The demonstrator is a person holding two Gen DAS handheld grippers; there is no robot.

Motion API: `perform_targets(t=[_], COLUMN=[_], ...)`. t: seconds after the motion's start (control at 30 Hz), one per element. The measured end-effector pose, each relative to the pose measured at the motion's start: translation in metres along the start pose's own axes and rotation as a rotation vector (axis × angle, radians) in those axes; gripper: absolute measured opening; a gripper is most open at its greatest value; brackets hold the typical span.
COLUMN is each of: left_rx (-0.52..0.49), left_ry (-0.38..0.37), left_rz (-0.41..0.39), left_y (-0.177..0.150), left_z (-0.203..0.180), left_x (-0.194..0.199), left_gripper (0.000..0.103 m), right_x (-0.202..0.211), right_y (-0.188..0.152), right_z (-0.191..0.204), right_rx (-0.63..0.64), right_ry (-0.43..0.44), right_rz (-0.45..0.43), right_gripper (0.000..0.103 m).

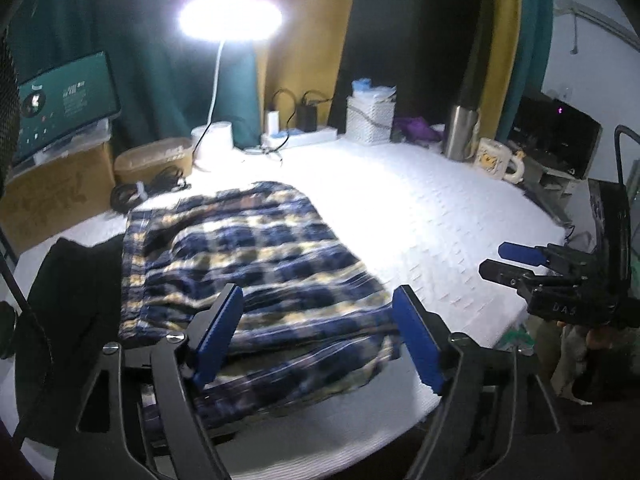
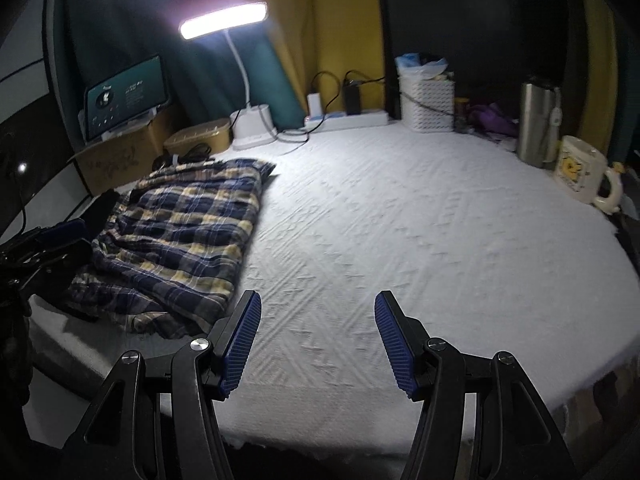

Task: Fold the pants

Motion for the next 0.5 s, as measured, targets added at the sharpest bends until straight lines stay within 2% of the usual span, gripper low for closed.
perform_targets(t=[0.13,0.27,0.37,0.47,0.5], left_rx=[-0.003,-0.016,-0.018,0.002,0.008], left_ry=[-0.015,-0.024,-0.031,-0.041,-0.040], left_rz=[-0.037,-0.086,-0.131,-0.177,-0.202], left_y=[0.010,0.021,0.030,0.039,0.044], left_z=[-0.014,-0.029,-0.037,-0.040,-0.041], left_x=[0.008,0.018,0.029,0.042,0.049], left_gripper=[0.079,0.090,0.093,0.095,0.096], right_x=[0.022,0.045,0.063,0.081,0.088], right_y=[0.004,0.010,0.014,0.020,0.022], right_z=[-0.013,-0.027,-0.036,-0.041,-0.042], right_rx=[-0.012,-0.028,-0.036,-0.037,-0.033], right_ry=[-0.024,-0.047,-0.068,-0.082,-0.090], right_rz=[-0.046,-0.091,-0.126,-0.167,-0.182], right_gripper=[0.061,0.062,0.062,0.074,0.074])
Point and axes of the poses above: each gripper's, at about its wrist camera, not at the fingertips, and x roughly against the way its jaws point, z to its left, y to its top, the point moved 10 cm from there along -x, roughly the way its jaws point, and after that the axes turned 2 degrees about -x, right-handed, at the moved point
